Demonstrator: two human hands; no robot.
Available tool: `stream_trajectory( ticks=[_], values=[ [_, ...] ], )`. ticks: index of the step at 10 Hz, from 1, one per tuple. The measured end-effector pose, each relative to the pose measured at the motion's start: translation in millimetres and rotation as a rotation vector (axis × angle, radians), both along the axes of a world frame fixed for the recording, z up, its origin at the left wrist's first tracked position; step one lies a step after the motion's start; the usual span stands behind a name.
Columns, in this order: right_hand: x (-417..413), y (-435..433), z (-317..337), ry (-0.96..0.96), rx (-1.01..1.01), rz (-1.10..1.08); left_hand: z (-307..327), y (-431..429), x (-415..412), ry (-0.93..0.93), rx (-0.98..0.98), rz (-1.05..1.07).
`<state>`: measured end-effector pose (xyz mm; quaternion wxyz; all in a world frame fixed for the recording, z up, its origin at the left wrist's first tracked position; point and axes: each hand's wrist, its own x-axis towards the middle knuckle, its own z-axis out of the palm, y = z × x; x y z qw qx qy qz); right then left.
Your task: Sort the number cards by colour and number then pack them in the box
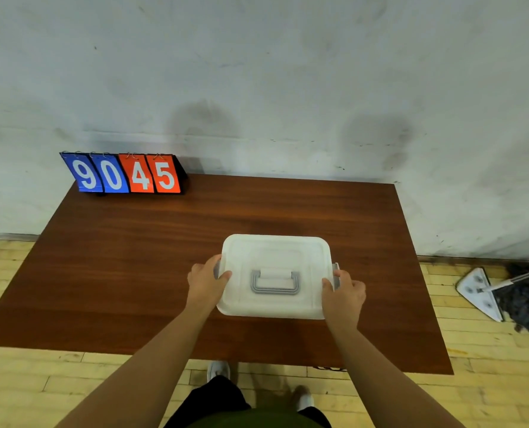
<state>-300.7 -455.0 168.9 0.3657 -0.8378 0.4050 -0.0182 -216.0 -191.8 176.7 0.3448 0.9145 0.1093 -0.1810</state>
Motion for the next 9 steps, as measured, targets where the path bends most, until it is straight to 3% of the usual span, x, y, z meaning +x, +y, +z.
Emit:
stream_trajectory(
  ticks=[2, 3, 6, 9],
  values=[
    [9, -3, 0, 0.057, 0.320, -0.131, -6, -1, 0, 0.182, -0.162, 0.173],
    [16, -2, 4, 0.038, 0.284, -0.173, -7, -2, -1, 0.099, -0.184, 0.201],
    [24, 14, 4, -0.023, -0.059, -0.086, 1, -14, -4, -0.161, 0.042, 0.095],
    [28, 1, 12, 0.059, -0.017, 0.028, 14, -4, 12, -0.055, 0.023, 0.072]
  ],
)
